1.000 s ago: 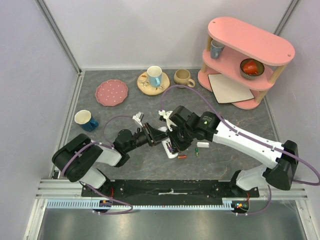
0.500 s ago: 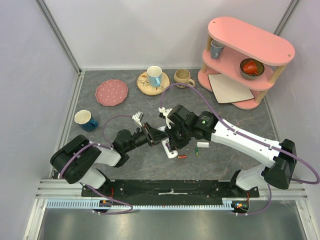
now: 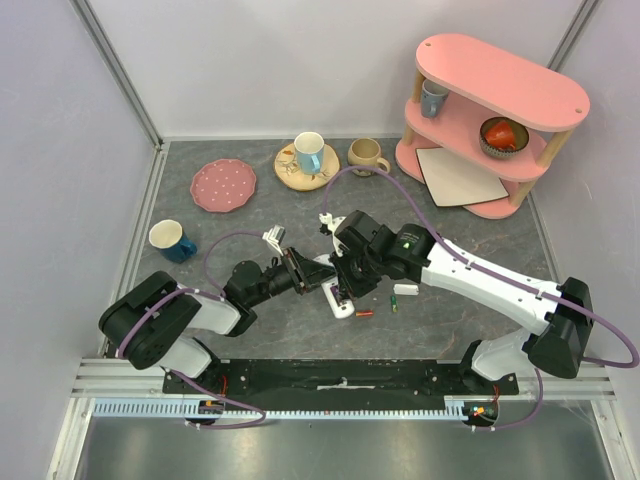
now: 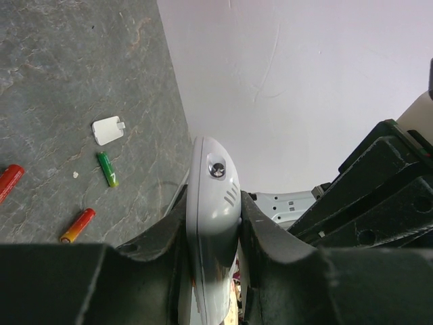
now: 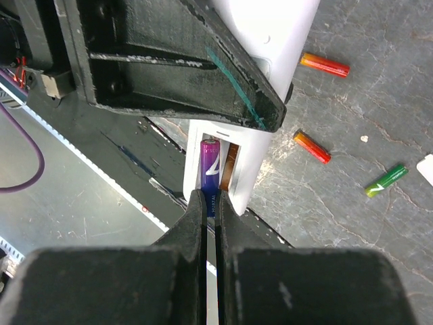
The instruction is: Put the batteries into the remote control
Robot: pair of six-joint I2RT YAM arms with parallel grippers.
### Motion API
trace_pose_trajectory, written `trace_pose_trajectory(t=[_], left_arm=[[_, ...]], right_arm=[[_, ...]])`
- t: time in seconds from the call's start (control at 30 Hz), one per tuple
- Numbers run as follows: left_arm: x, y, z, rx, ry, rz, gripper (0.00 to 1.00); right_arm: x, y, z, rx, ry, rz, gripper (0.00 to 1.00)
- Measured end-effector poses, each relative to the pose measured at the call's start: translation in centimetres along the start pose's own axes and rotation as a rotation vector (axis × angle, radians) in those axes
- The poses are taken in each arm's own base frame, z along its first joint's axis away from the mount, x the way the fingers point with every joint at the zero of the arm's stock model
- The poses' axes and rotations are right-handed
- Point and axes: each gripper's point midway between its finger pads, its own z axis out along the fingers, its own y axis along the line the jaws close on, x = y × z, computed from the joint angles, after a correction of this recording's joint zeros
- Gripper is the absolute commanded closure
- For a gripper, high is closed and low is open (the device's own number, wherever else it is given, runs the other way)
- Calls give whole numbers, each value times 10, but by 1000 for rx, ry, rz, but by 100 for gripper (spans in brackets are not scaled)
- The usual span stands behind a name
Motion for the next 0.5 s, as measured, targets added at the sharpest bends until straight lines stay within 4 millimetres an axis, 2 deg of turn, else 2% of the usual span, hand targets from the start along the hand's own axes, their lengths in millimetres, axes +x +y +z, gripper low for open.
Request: trace_pose_trajectory(t=[0.23,0.5], left_arm=[[-5,6,-1,-21,-36,-4,98],[-7,7,-1,-25,-51,-5,98]], right_arm=[[10,-4,6,11,27,26,100],[12,-3,10,3,29,43,100]])
